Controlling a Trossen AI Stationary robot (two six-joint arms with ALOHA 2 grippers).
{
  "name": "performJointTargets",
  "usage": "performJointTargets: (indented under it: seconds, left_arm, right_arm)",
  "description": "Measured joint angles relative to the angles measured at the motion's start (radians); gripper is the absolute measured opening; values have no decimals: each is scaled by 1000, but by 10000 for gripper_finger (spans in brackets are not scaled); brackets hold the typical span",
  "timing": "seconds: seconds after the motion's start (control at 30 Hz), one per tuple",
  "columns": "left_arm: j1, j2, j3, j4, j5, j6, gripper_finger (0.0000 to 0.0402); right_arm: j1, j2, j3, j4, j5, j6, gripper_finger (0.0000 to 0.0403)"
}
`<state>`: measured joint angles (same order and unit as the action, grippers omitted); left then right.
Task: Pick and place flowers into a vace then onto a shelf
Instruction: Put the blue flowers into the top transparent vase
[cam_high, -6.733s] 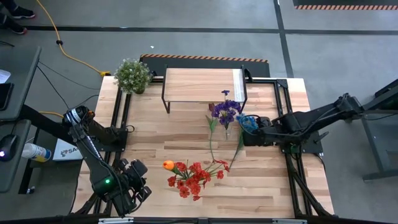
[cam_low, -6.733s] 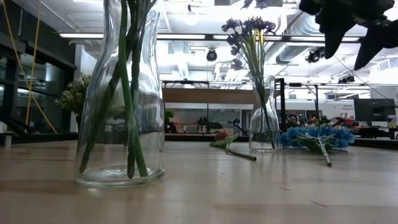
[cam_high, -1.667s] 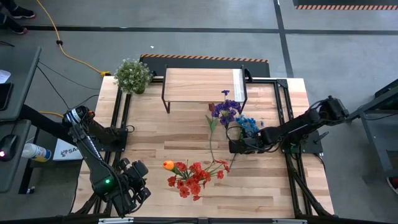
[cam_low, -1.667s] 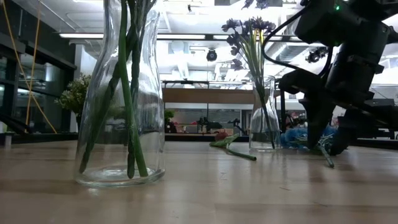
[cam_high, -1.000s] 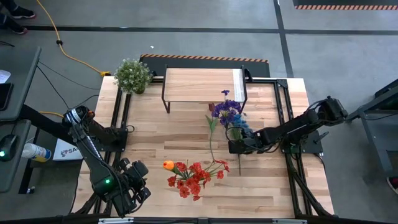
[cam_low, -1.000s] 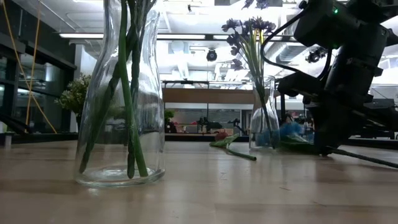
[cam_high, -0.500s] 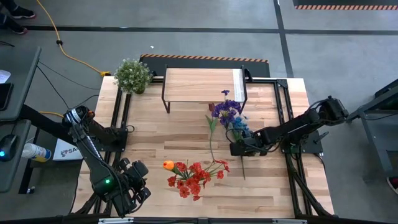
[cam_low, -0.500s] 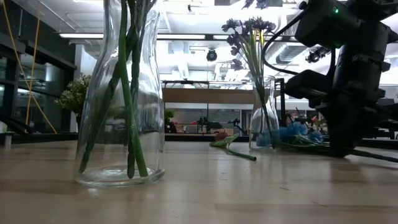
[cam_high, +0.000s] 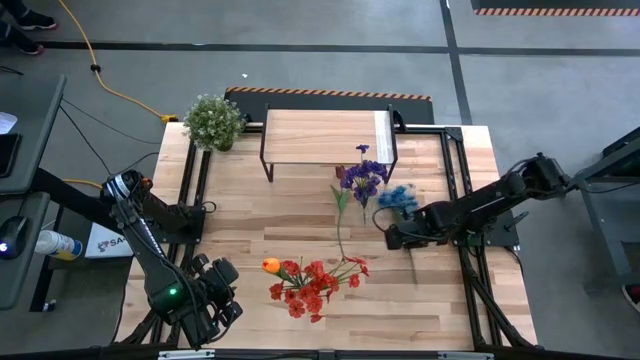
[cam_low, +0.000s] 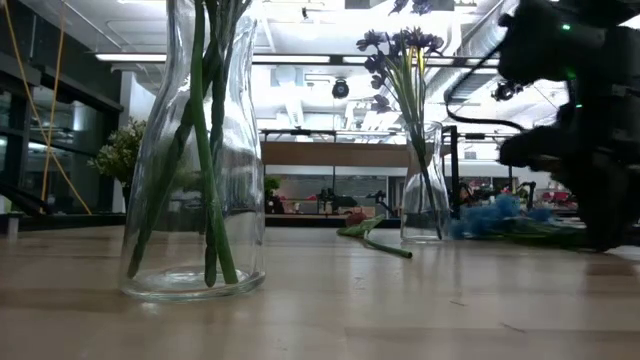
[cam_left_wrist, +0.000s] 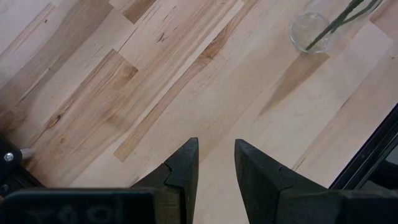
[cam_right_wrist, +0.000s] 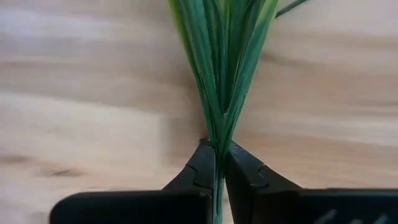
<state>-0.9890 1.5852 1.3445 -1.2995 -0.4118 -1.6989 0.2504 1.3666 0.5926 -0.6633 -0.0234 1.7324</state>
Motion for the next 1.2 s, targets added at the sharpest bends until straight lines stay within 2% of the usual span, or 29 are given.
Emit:
performJointTargets:
  seconds: [0.2, 0.53, 0.9, 1.2]
  left_arm:
    - [0, 0, 0, 0, 0, 0, 138]
    - [0, 0, 0, 1, 0, -2, 138]
    - [0, 0, 0, 35, 0, -8, 138]
    - [0, 0, 0, 46, 0, -10, 138]
  right_arm:
    - [21, -139, 2, -157, 14, 21, 8]
    - [66, -360, 5, -228, 64, 60, 8]
    - [72, -571, 5, -222, 101, 18, 10]
    - [72, -721, 6, -120, 210, -46, 12]
